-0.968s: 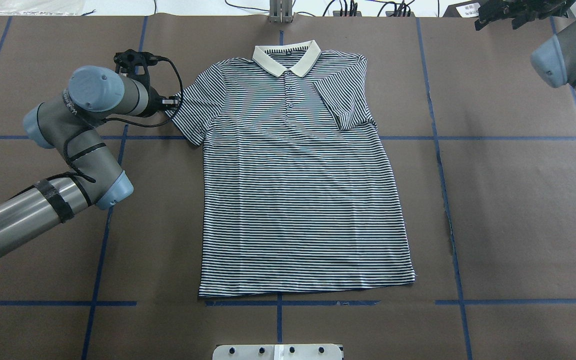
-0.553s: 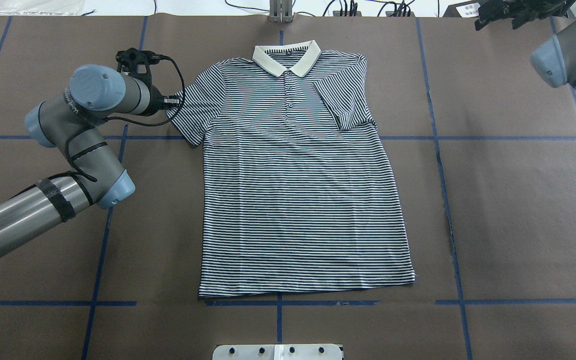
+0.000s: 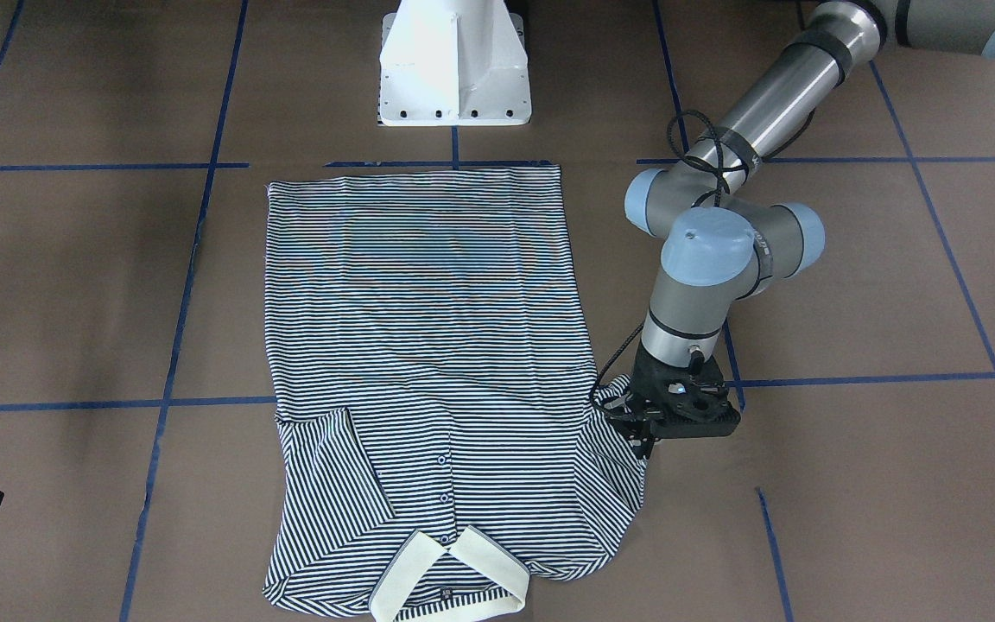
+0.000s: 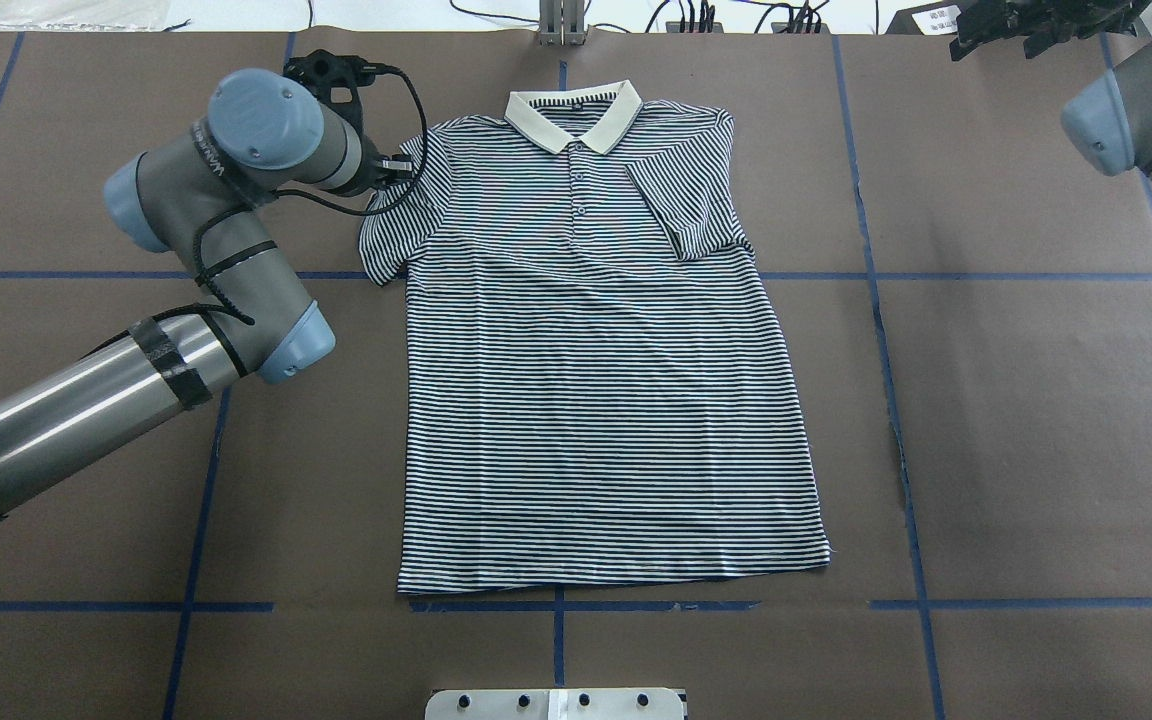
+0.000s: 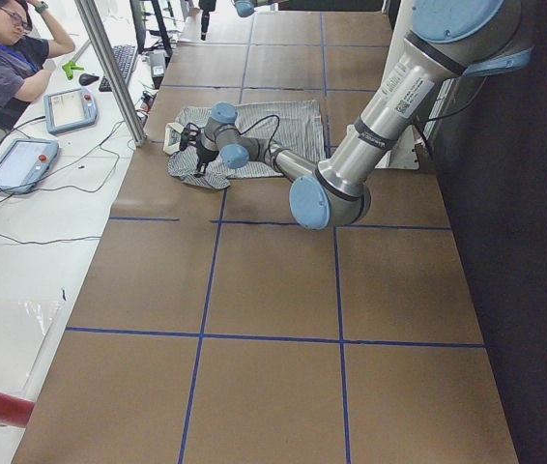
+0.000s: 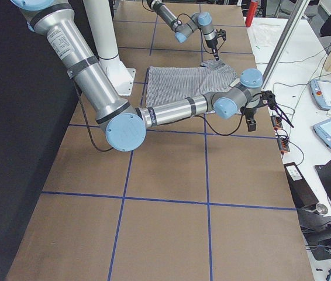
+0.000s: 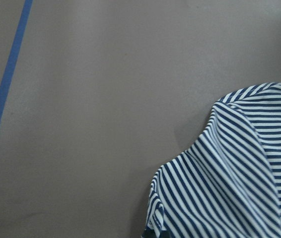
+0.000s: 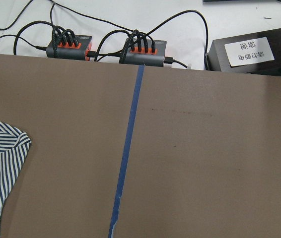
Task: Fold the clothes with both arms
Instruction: 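Fold the sleeve with the left gripper inward over the shirt body, then withdraw the left gripper while both grippers move to the hem nearest the robot, then position both grippers at the corners of the shirt hem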
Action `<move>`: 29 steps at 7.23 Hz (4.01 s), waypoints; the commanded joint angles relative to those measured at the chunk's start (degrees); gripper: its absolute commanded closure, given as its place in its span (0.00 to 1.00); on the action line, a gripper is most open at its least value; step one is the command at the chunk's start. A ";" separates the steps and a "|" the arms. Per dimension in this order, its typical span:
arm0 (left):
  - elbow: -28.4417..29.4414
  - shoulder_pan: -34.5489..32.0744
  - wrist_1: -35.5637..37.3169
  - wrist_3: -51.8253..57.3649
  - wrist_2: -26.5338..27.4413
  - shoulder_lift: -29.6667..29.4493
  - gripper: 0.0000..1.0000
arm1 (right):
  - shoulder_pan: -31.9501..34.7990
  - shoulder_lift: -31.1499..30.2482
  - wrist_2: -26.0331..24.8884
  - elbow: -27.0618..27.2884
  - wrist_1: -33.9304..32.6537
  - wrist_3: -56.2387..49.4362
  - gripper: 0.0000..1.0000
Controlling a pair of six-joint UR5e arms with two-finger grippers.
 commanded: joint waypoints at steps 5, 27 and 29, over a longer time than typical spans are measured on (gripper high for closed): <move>14.12 5.20 14.34 -9.43 4.17 -18.14 1.00 | -0.60 0.00 -0.10 -0.17 0.00 0.70 0.00; -41.95 34.21 16.71 -21.82 7.07 25.81 0.47 | -55.44 -37.35 -46.50 53.88 -0.35 62.75 0.00; -41.95 34.38 16.71 -21.82 6.89 25.63 0.51 | -55.36 -37.35 -46.50 53.88 -0.35 62.75 0.00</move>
